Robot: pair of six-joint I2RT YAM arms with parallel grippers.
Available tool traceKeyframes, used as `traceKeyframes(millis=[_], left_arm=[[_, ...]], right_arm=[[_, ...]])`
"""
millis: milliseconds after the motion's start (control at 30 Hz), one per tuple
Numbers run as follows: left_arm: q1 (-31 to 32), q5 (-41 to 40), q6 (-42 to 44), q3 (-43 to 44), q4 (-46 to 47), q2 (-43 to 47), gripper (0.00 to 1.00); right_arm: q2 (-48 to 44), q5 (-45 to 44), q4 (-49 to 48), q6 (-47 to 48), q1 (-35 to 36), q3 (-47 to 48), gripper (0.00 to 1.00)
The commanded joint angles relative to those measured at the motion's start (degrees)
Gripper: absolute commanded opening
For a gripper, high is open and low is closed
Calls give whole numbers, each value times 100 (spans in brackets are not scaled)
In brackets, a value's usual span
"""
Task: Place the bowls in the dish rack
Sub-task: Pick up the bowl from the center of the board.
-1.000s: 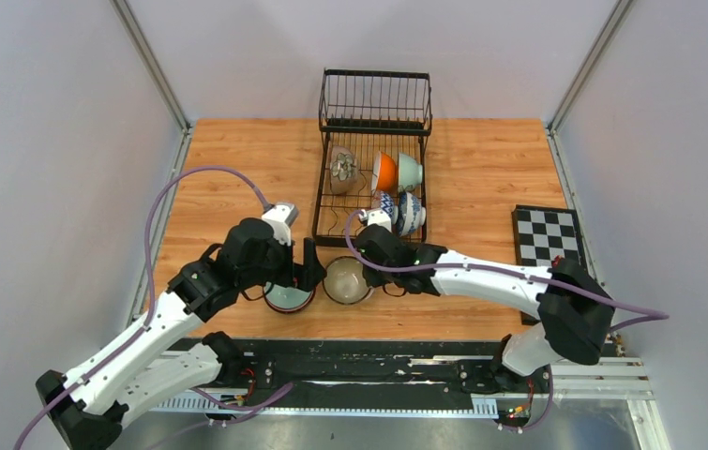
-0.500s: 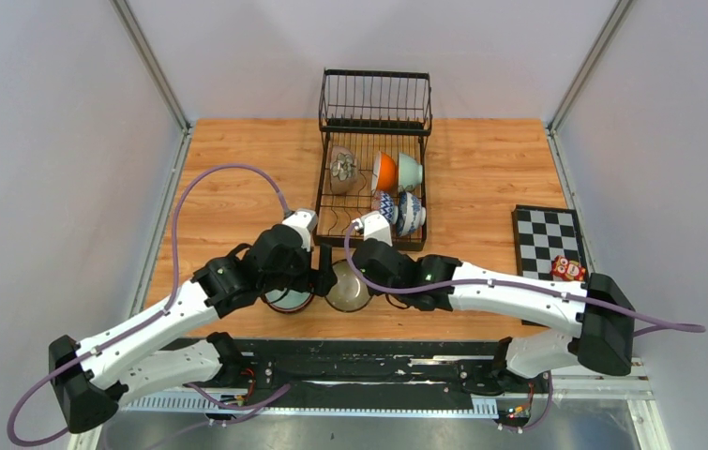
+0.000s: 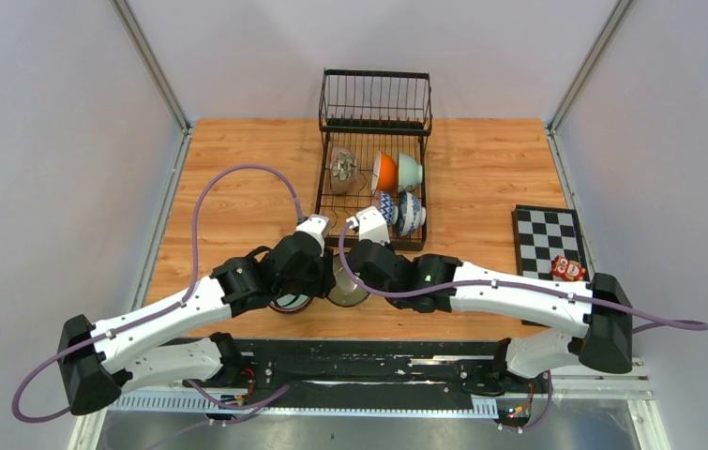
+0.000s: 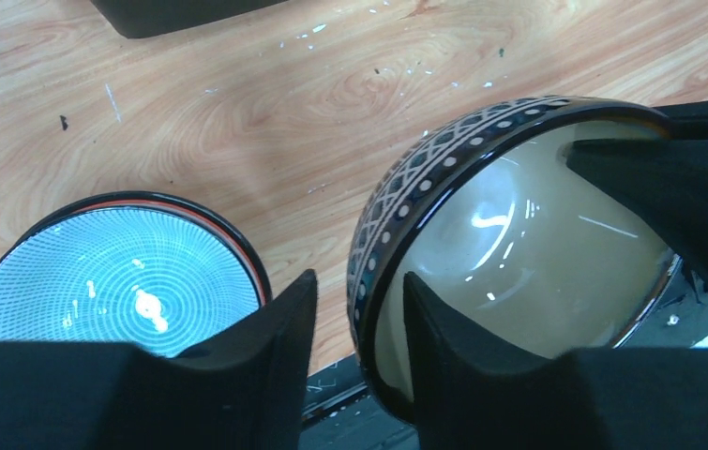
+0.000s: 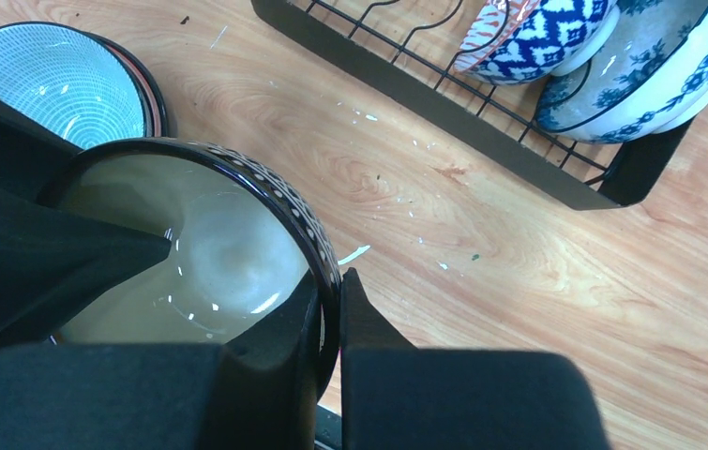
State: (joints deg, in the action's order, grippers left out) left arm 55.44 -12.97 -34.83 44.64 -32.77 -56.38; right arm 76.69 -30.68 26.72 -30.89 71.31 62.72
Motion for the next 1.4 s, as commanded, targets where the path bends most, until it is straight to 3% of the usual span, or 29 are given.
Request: traceKeyframes(millis=[0, 100, 267, 433, 600, 1033, 1367], left_arm=[[89, -163, -47, 141, 164, -53, 38], [105, -145, -51, 149, 182, -41, 27], [115, -108, -44, 159, 179, -39, 0], [116, -96, -14, 124, 253, 28, 0], [116, -69, 60, 80, 422, 100, 0], [-79, 486, 462, -102, 1116, 518, 0], [-905, 1973, 332, -874, 2318, 1196, 0]], right_arm=[[70, -340, -6, 56, 133, 364, 3], [157, -386, 29, 91, 167, 452, 3], [277, -438, 69, 96, 208, 560, 3], [250, -358, 65, 116, 232, 586, 4], [-10, -90, -96, 118, 223, 399, 28], [-1329, 986, -1086, 187, 95, -609, 80], [-2001, 1676, -1705, 89, -24, -1108, 97]])
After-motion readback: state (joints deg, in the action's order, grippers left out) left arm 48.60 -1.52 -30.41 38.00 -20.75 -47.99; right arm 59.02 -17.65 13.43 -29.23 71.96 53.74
